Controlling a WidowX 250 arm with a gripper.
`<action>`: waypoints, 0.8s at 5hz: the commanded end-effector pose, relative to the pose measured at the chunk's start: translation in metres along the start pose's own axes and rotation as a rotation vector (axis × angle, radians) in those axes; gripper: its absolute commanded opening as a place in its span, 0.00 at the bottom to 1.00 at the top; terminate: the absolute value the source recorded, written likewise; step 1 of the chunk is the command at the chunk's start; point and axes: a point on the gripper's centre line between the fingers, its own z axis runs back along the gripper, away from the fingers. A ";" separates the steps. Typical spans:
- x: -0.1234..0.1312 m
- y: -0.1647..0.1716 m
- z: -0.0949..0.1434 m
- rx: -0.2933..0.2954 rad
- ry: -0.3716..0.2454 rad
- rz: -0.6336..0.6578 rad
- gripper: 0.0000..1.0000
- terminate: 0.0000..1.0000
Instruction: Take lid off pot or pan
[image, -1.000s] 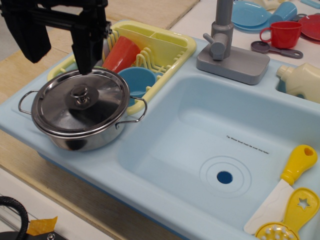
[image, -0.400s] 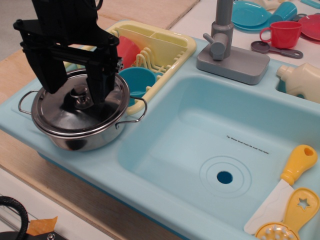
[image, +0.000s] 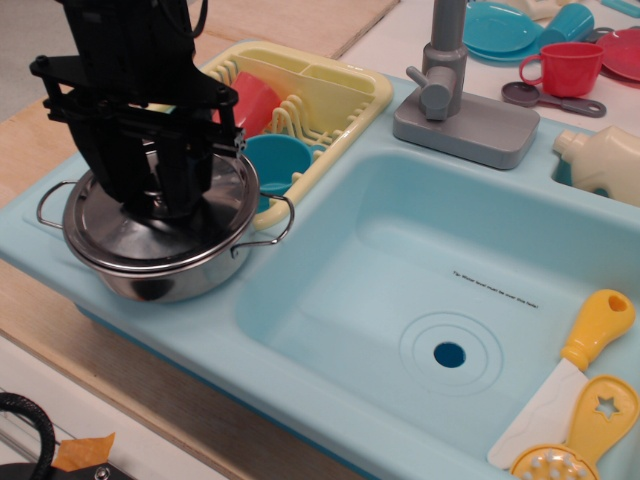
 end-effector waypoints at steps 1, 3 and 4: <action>0.003 0.002 0.002 0.003 -0.008 0.005 0.00 0.00; 0.001 -0.017 0.041 0.066 -0.112 -0.007 0.00 0.00; 0.005 -0.038 0.053 0.070 -0.151 -0.037 0.00 0.00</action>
